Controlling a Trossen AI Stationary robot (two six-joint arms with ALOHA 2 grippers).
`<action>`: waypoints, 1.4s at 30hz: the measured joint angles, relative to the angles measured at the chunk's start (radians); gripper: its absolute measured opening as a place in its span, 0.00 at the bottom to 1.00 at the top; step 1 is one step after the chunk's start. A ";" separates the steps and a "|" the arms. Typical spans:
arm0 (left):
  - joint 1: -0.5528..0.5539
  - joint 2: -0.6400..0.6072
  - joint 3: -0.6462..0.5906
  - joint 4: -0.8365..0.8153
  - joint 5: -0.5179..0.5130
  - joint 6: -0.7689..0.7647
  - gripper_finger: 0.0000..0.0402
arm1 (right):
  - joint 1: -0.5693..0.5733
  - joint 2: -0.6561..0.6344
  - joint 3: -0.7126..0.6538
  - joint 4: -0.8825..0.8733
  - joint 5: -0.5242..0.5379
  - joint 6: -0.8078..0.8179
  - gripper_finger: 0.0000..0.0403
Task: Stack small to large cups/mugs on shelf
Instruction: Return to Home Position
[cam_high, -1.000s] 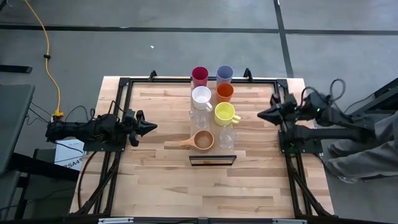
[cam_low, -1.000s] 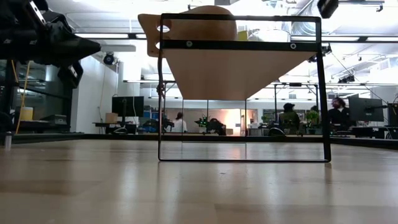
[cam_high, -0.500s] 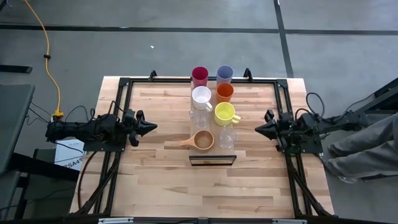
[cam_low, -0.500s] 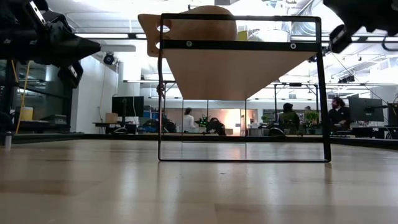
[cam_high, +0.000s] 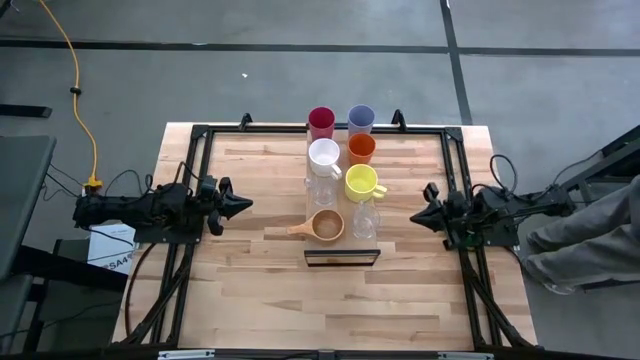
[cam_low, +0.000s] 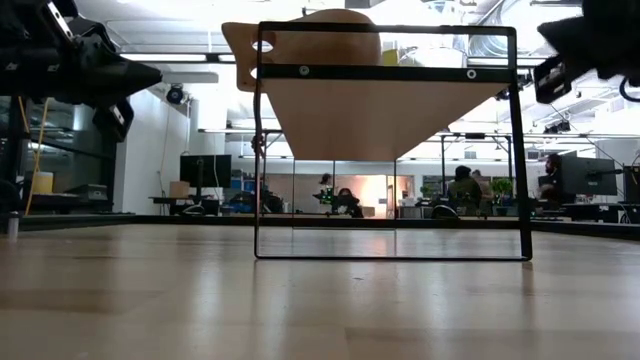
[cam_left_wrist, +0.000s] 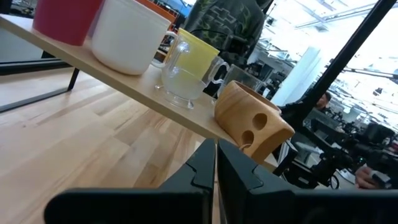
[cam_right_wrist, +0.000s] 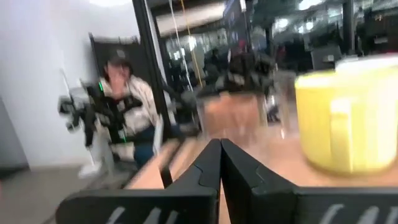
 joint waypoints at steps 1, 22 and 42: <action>0.000 0.000 0.000 0.000 0.000 0.000 0.01 | 0.000 0.000 0.000 -0.027 -0.002 -0.018 0.00; 0.000 0.000 0.000 0.000 0.000 -0.001 0.01 | -0.123 0.002 -0.039 -0.117 0.025 -0.135 0.00; 0.000 0.000 0.000 0.000 0.000 -0.001 0.01 | -0.123 0.004 -0.040 -0.117 0.020 0.004 0.00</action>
